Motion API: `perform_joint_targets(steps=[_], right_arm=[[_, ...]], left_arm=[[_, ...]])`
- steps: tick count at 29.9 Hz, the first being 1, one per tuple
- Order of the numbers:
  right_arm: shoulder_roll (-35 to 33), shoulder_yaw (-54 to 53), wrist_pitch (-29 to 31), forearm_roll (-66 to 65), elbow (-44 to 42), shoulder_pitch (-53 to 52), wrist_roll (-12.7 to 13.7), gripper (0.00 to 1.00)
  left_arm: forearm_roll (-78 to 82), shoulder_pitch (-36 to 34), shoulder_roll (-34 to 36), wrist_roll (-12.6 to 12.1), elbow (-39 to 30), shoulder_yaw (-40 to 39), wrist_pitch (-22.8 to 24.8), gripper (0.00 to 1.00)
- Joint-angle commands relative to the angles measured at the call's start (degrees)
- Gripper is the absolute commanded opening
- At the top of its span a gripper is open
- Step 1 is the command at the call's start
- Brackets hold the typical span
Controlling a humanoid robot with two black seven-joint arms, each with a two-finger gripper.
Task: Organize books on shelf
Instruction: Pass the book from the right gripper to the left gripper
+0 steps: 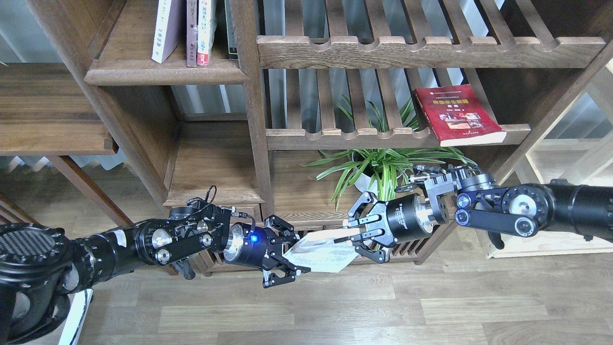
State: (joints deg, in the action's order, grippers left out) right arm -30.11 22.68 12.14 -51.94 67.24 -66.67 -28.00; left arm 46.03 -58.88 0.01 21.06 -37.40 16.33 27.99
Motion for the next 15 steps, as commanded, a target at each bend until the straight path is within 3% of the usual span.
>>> perform_joint_targets(steps=[1,10,13,15], right_arm=[[-0.12,-0.27,0.42,0.00,0.00,-0.13,0.00,0.09],[-0.30,-0.36,0.51,0.34,0.00,-0.13,0.00,0.13],[-0.47,-0.36,0.69,1.57,0.00,-0.13,0.00,0.27],[-0.91,-0.53,2.00,3.76,-0.09,-0.13,0.00,0.44]], left_arm=[[0.11,0.44,-0.01,0.21,-0.04,0.01,0.01,0.00],[0.11,0.52,-0.01,1.36,-0.13,1.86,0.01,0.00],[0.02,0.53,-0.01,1.27,-0.13,1.86,0.01,0.00],[0.02,0.52,-0.01,1.27,-0.13,1.86,0.01,0.00]])
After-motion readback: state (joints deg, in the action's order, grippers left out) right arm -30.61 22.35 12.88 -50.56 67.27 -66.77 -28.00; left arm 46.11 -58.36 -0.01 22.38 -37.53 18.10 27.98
